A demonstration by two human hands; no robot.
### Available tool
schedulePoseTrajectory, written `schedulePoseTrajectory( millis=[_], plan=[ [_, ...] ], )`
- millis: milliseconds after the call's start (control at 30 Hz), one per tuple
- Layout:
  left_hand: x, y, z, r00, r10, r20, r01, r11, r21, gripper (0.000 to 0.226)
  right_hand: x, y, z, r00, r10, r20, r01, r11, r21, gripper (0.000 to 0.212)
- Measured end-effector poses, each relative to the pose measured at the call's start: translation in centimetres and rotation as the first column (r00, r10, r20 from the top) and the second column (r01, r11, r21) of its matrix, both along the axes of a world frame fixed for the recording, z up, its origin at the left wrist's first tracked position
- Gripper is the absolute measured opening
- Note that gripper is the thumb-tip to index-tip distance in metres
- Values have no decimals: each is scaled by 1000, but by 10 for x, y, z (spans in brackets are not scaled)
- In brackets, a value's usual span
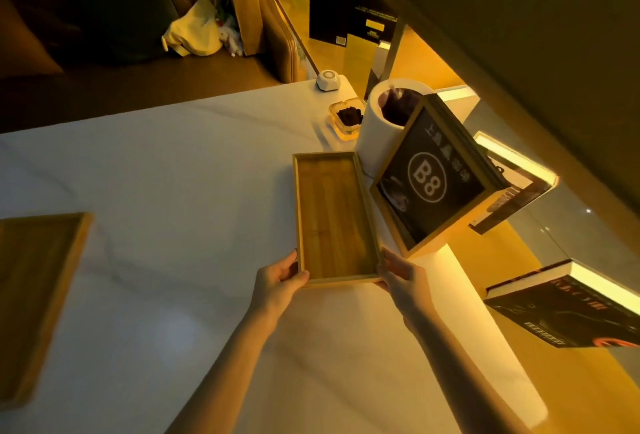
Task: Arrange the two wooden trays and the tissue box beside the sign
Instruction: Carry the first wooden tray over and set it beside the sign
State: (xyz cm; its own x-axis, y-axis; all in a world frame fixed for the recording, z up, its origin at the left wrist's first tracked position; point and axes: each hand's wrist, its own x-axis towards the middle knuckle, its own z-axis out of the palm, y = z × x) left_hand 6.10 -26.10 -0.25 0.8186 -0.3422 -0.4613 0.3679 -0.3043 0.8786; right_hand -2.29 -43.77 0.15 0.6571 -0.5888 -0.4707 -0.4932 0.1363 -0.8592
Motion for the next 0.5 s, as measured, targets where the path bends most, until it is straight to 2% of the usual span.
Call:
schedulePoseTrajectory(
  millis=[233, 367, 500],
  plan=[
    [3, -10, -11, 999, 16, 29, -17, 999, 35, 46, 8, -6, -12, 999, 29, -33, -33, 993, -113, 30],
    [5, -15, -13, 993, -18, 113, 6, 994, 105, 45, 9, -6, -19, 996, 74, -50, -86, 952, -294, 31],
    [7, -23, -20, 975, -60, 213, 11, 974, 225, 45, 13, -2, -24, 998, 52, -46, -67, 889, -453, 31]
  ],
)
